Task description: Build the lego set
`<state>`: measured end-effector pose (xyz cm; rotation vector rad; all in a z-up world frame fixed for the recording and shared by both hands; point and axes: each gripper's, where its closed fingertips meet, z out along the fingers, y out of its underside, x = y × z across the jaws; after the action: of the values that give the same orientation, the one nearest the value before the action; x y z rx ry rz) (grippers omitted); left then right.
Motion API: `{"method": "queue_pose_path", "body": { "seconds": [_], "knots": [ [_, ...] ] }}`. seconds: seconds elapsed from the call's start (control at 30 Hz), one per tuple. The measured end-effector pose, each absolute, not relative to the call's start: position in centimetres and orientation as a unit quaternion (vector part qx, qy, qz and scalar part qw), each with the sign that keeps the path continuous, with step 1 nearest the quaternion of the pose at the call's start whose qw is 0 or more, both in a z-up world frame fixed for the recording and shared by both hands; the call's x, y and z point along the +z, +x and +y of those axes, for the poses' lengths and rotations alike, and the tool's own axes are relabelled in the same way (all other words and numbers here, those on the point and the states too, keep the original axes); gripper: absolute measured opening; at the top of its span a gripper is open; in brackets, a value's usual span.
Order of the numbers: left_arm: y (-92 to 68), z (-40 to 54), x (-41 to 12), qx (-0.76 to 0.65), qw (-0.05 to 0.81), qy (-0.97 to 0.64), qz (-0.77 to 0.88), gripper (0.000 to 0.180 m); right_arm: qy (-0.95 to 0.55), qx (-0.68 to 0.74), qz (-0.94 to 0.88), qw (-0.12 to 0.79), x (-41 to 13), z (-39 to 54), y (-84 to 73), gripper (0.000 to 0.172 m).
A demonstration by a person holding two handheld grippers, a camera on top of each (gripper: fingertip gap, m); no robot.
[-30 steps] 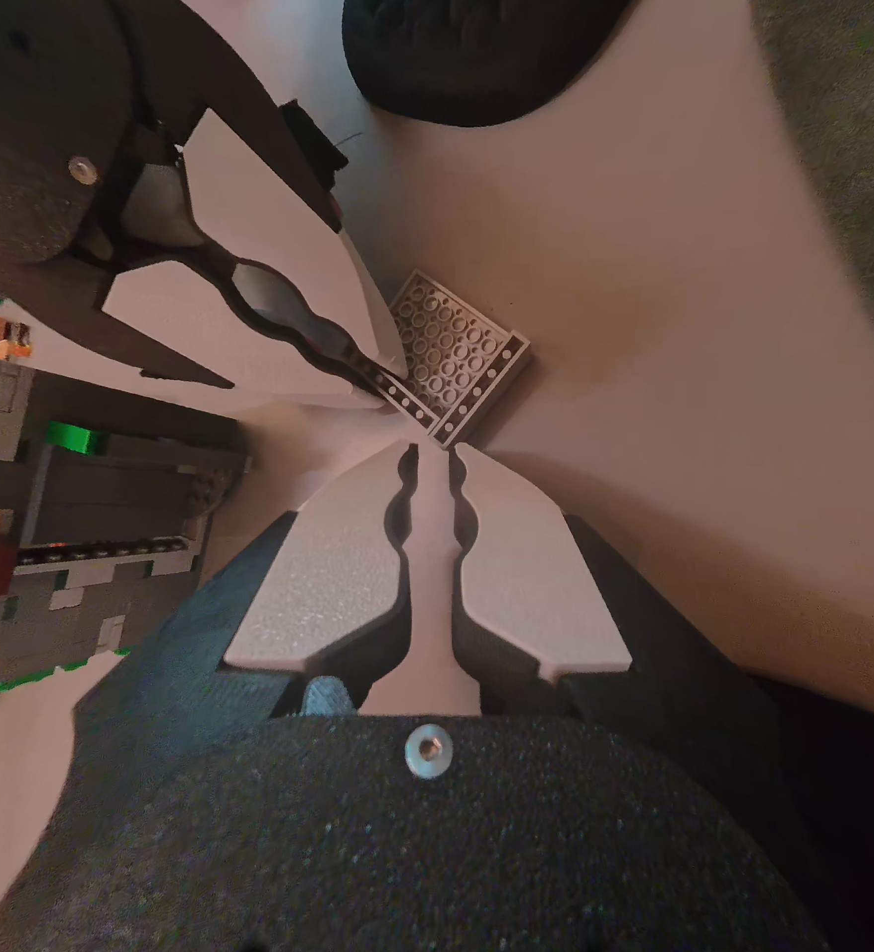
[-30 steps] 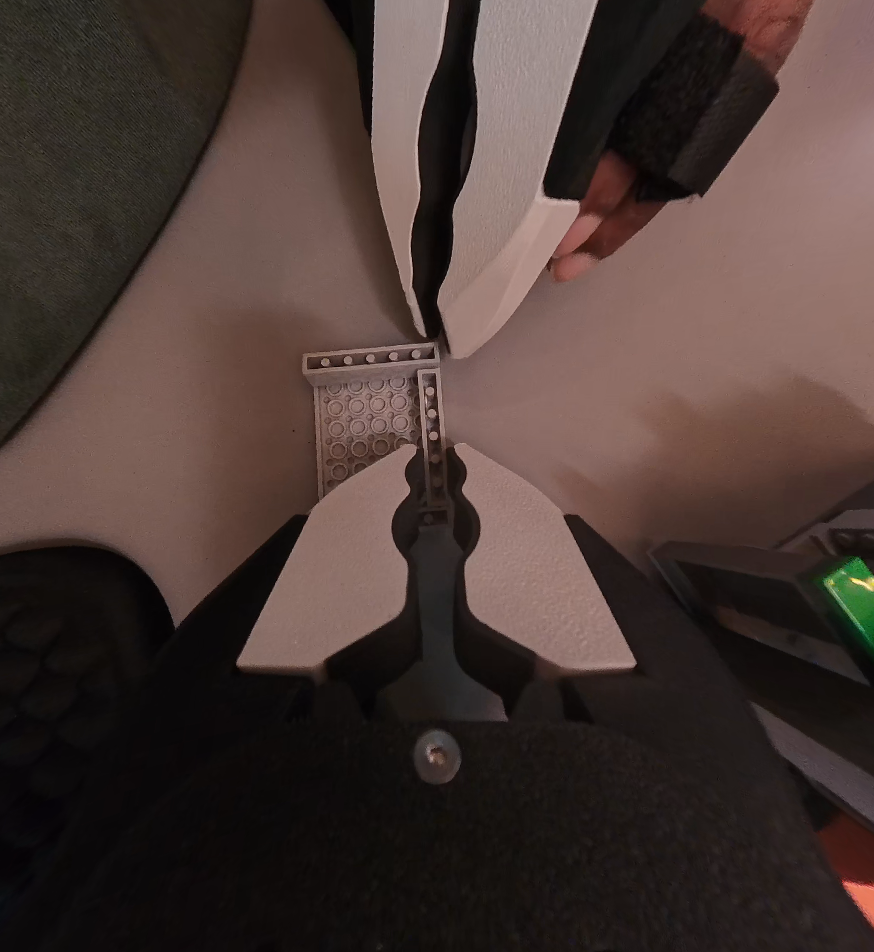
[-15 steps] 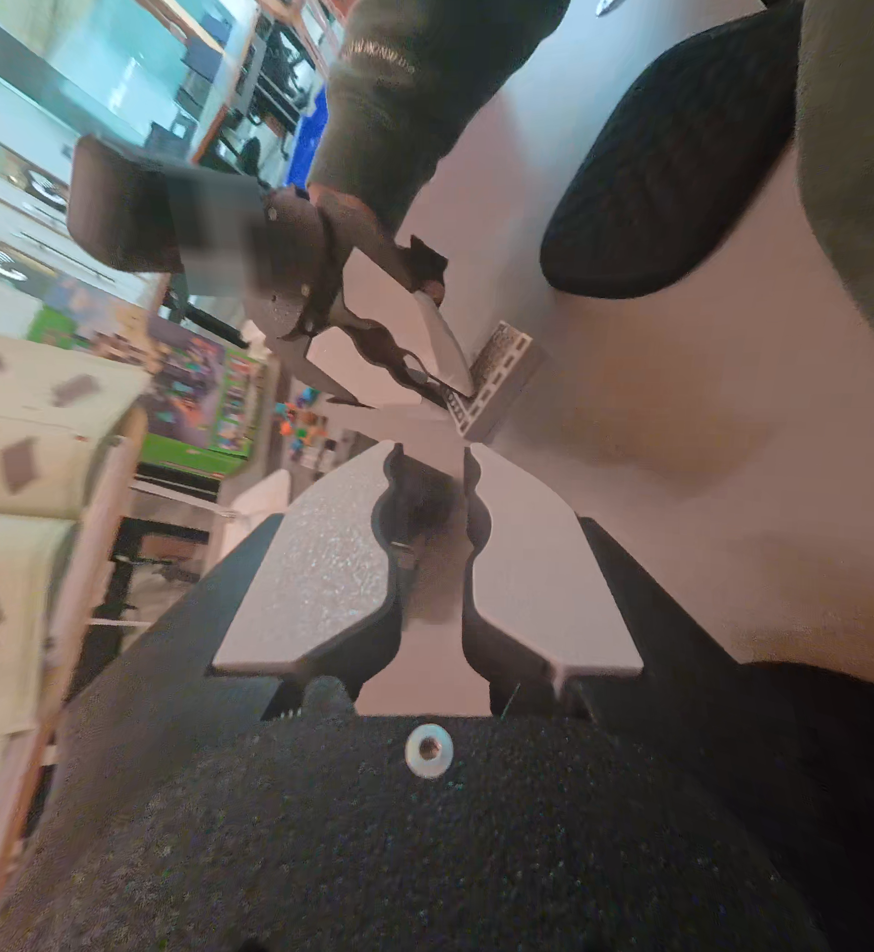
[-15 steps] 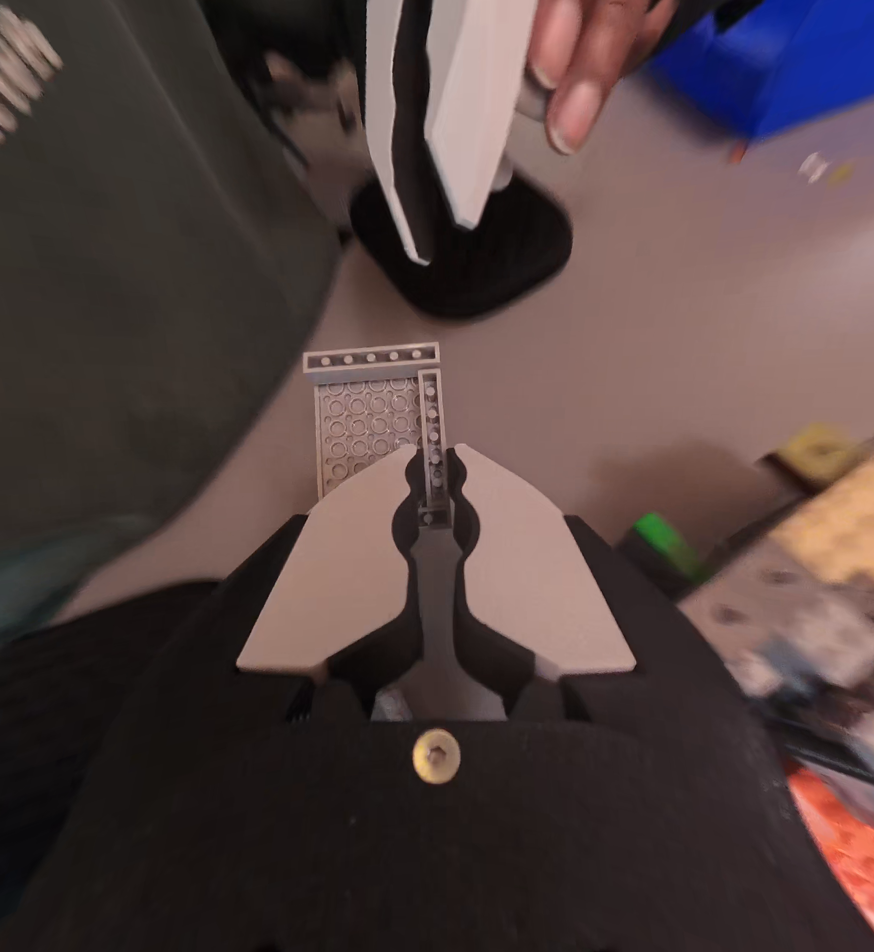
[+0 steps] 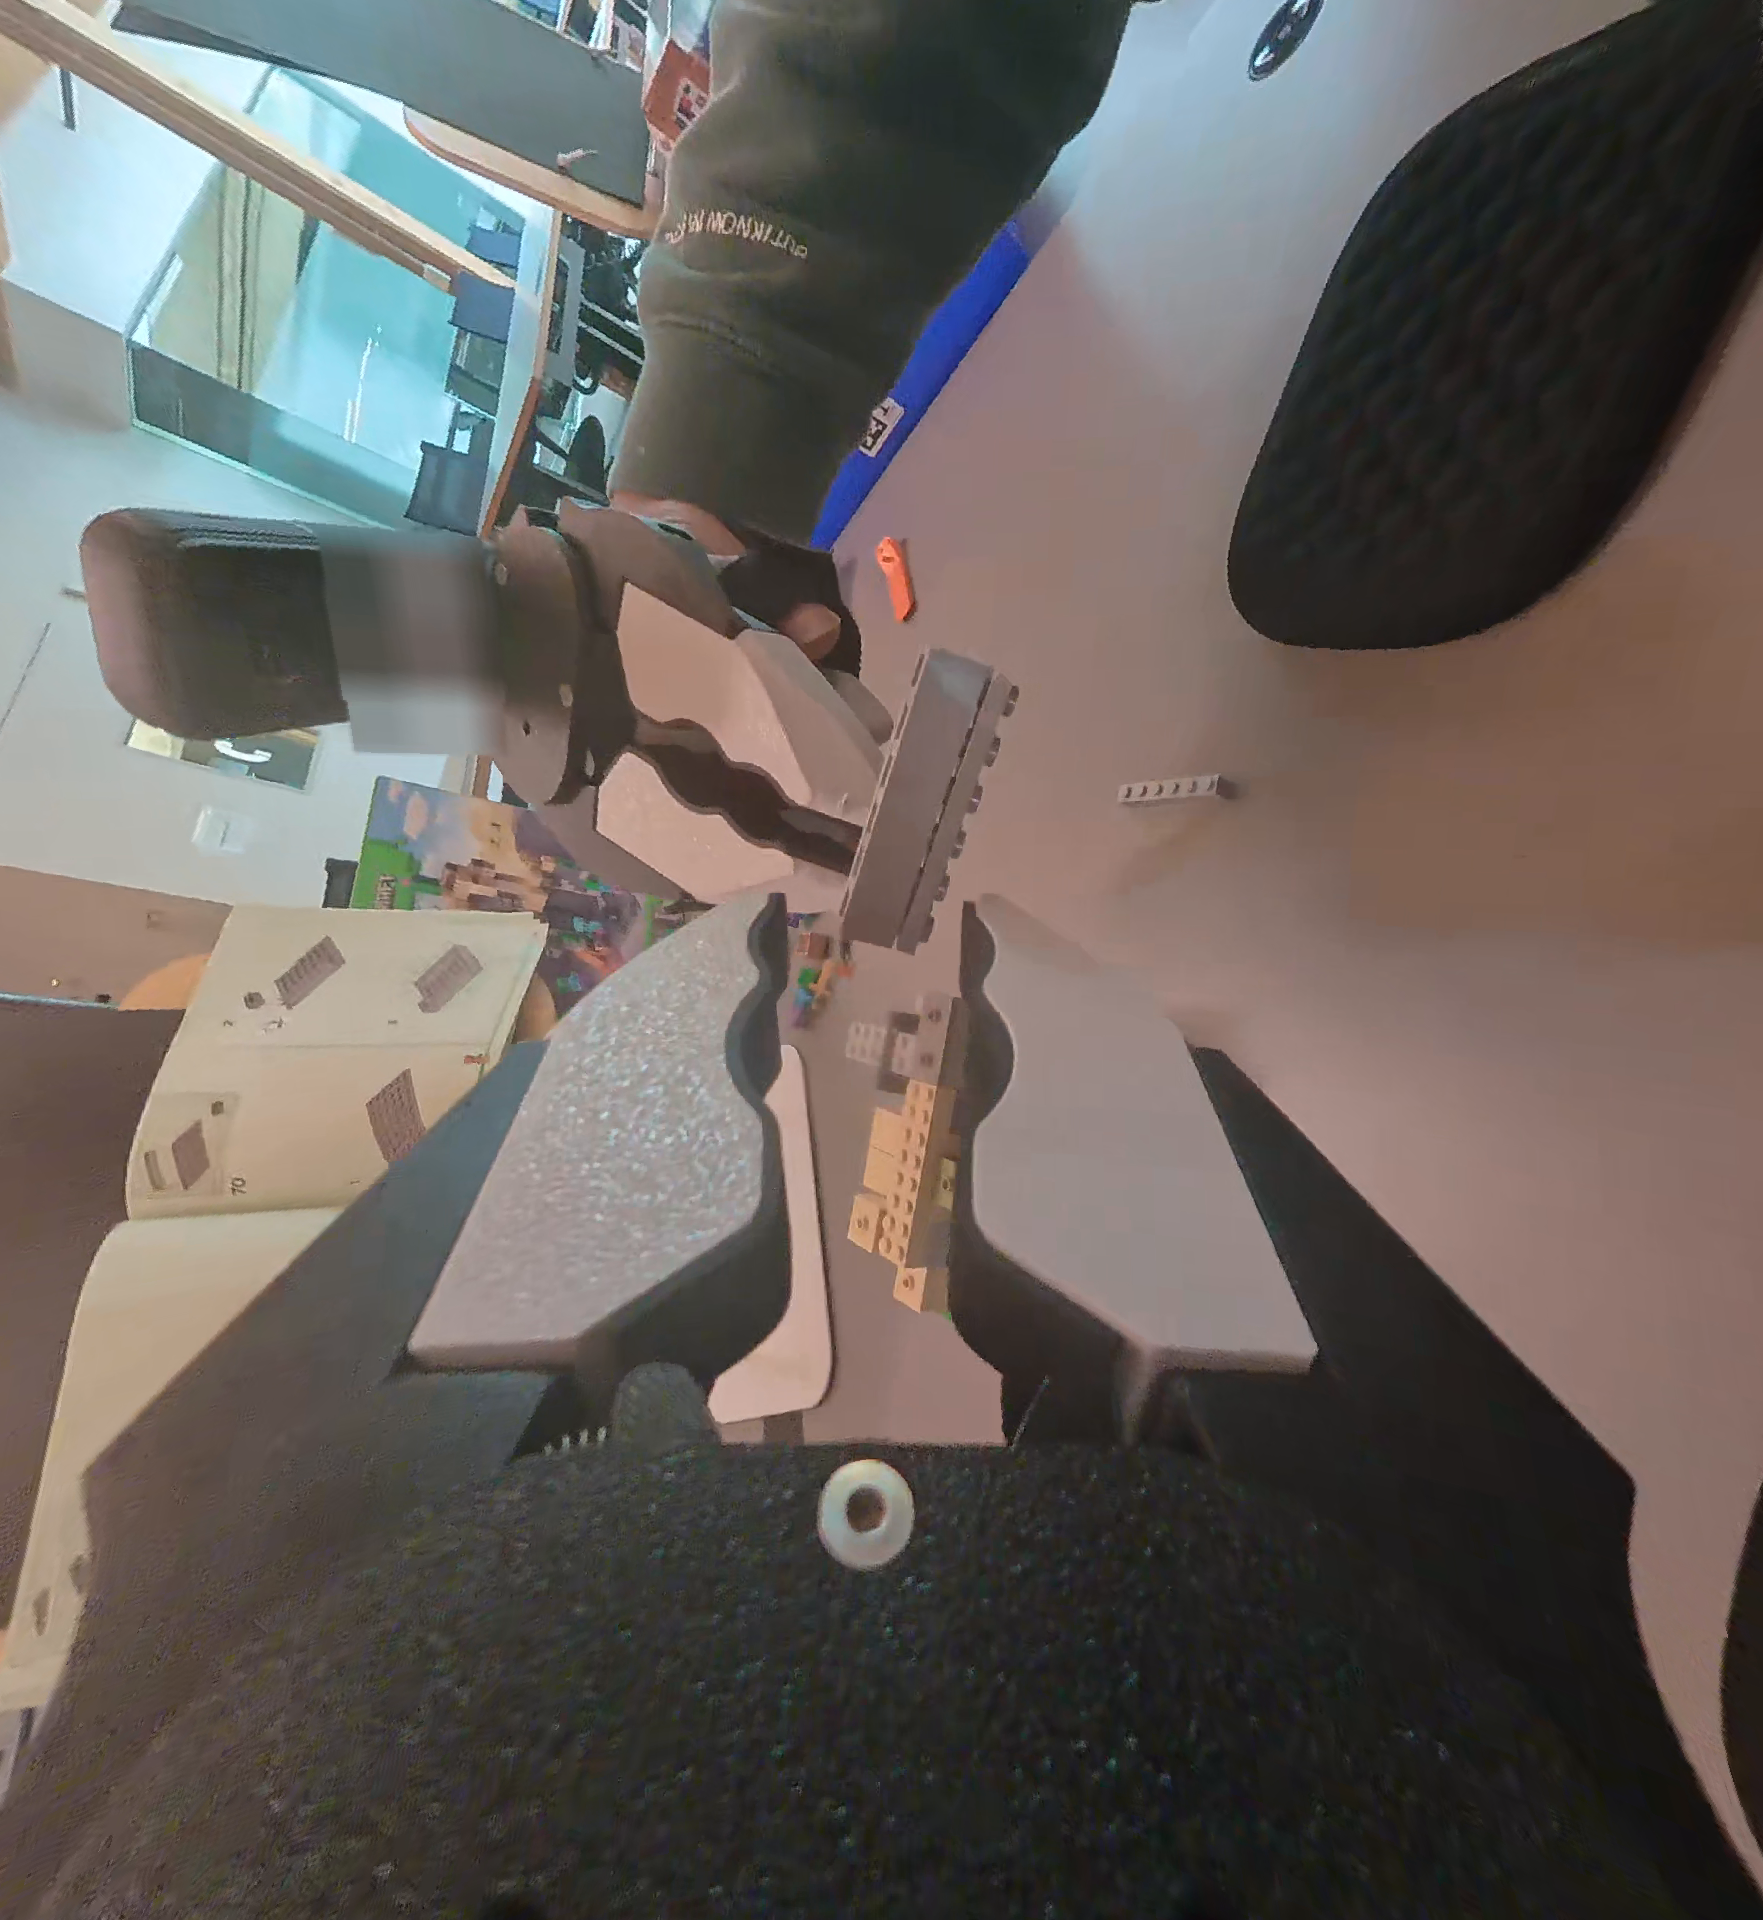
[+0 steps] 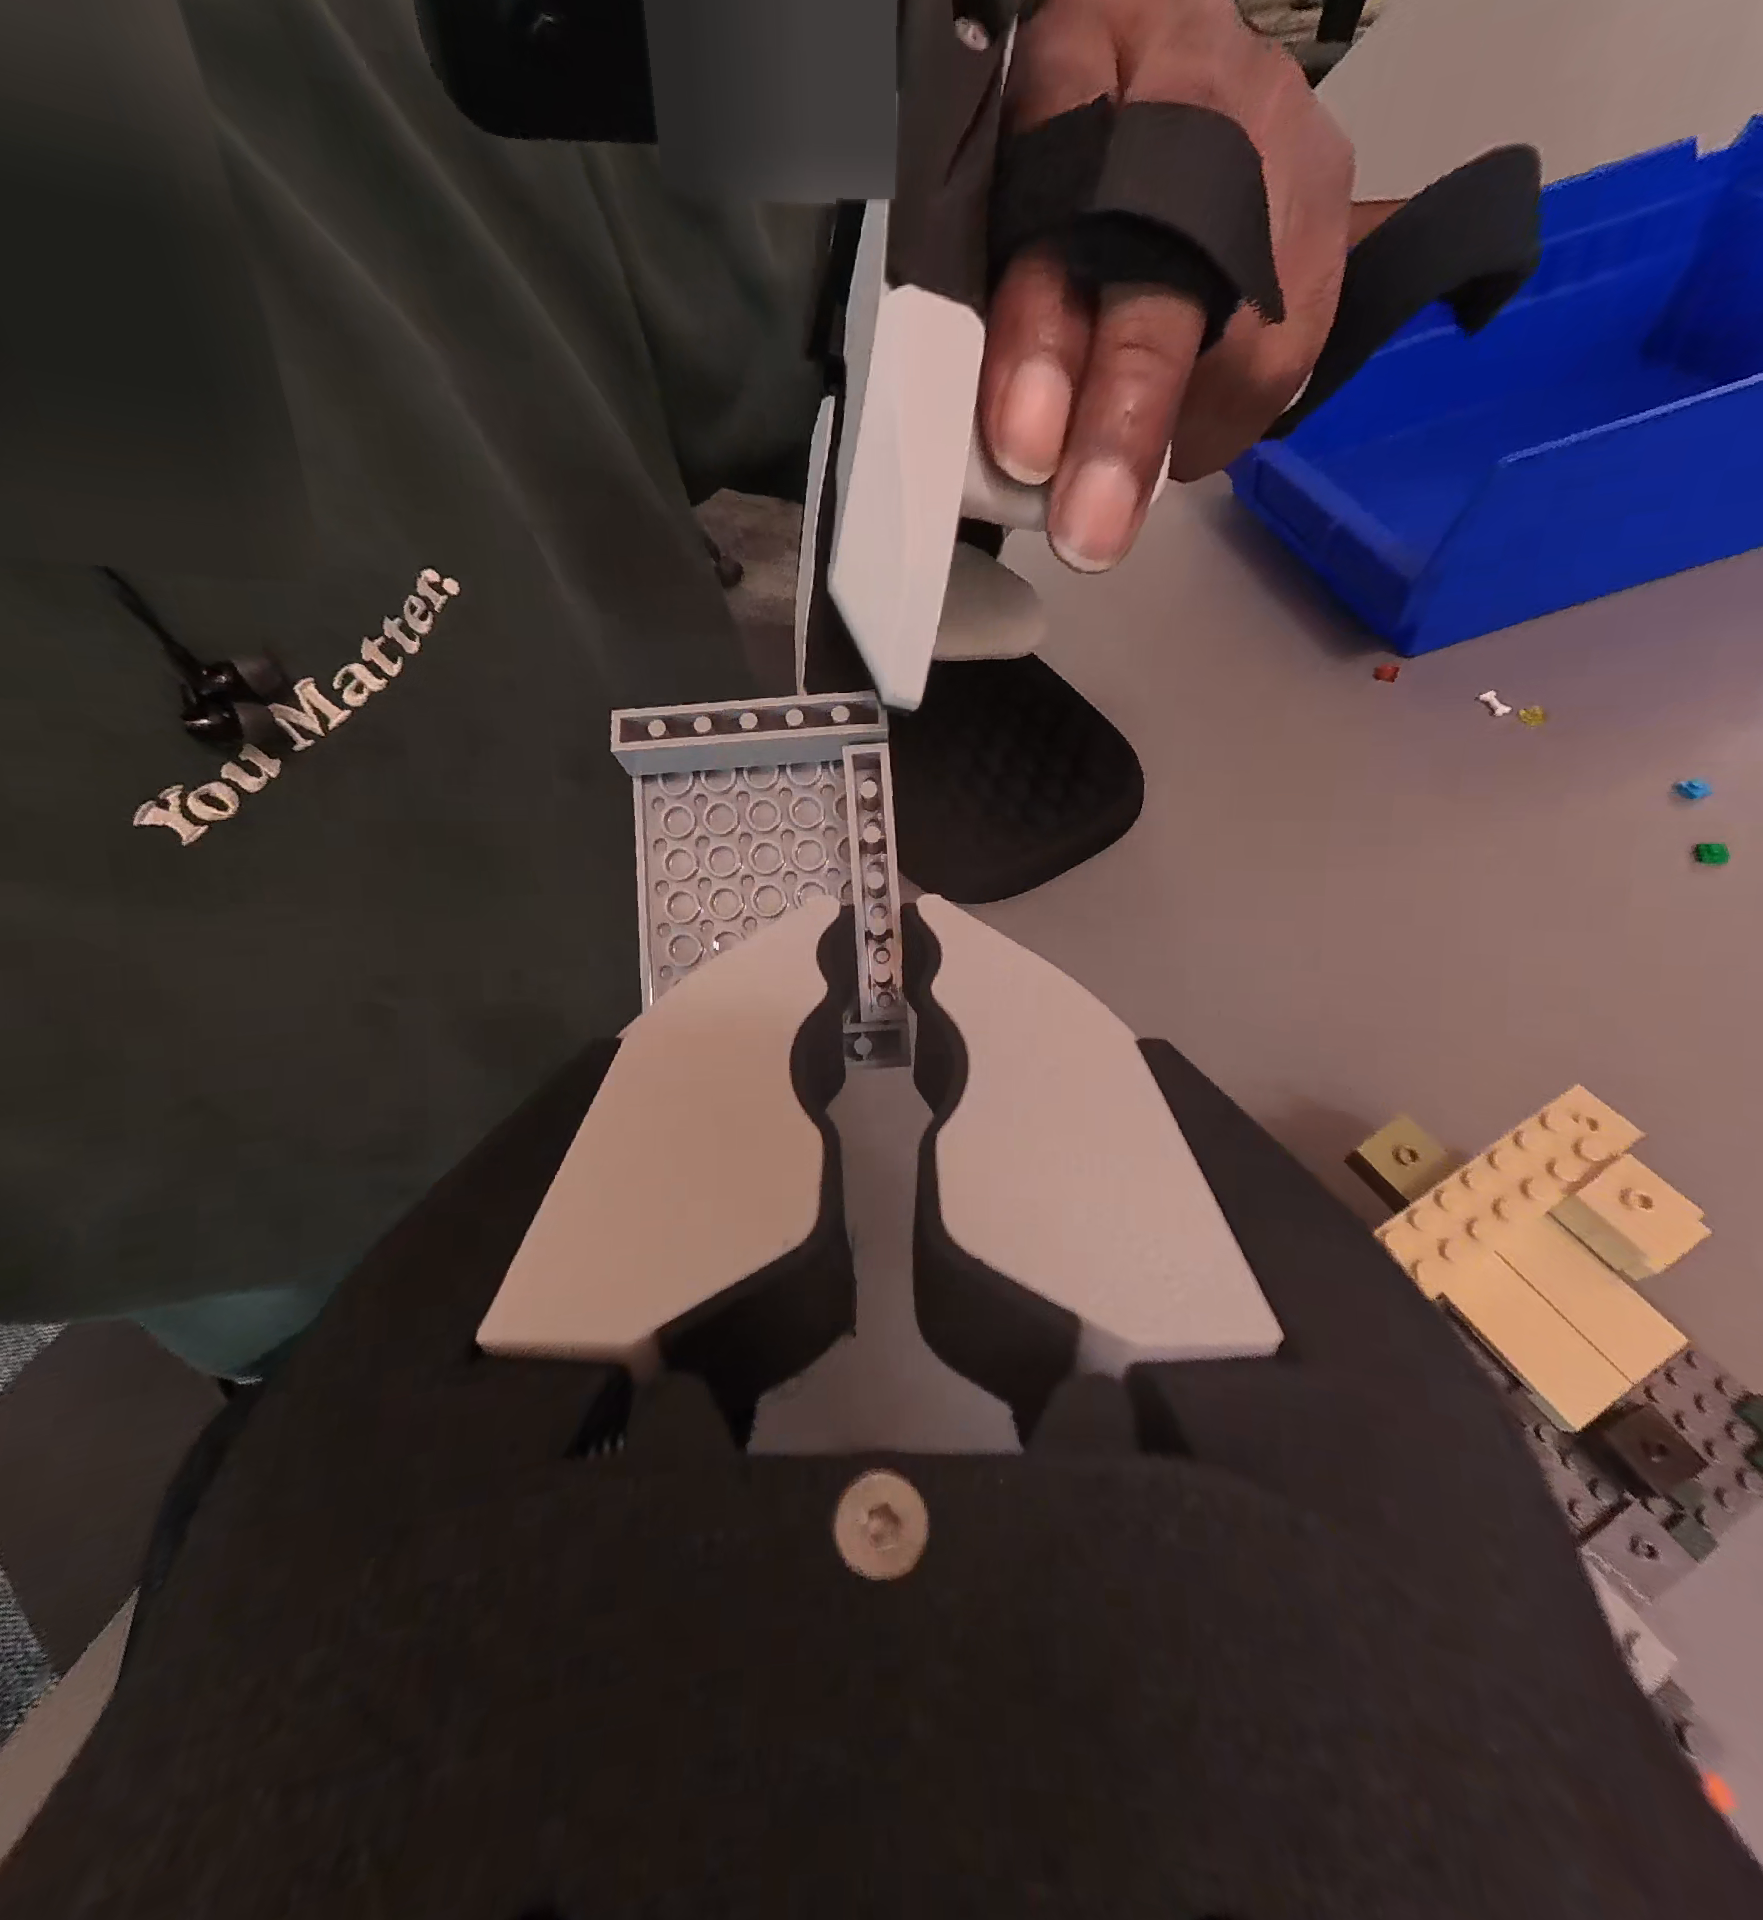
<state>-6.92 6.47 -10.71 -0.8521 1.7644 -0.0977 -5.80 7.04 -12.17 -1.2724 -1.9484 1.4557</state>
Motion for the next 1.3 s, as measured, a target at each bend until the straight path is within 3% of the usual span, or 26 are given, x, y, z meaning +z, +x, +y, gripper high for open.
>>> {"method": "queue_pose_path", "body": {
  "seconds": [0.27, 1.2, 1.3],
  "knots": [
    [-6.7, 6.0, -11.0, -0.029, 0.544, -0.346, 0.764, 0.018, -0.459, 0.522, -0.693, 0.192, -12.3, 6.7, -5.7, 0.008],
    [-6.7, 3.2, -12.8, -0.088, 0.485, -0.346, 0.798, 0.016, -0.461, 0.581, -0.66, 0.118, -14.0, 3.7, -5.9, 0.009],
    [-6.7, 3.1, -12.7, -0.109, 0.49, -0.353, 0.79, 0.016, -0.465, 0.583, -0.655, 0.12, -14.1, 3.8, -6.0, 0.021]
  ]
}}
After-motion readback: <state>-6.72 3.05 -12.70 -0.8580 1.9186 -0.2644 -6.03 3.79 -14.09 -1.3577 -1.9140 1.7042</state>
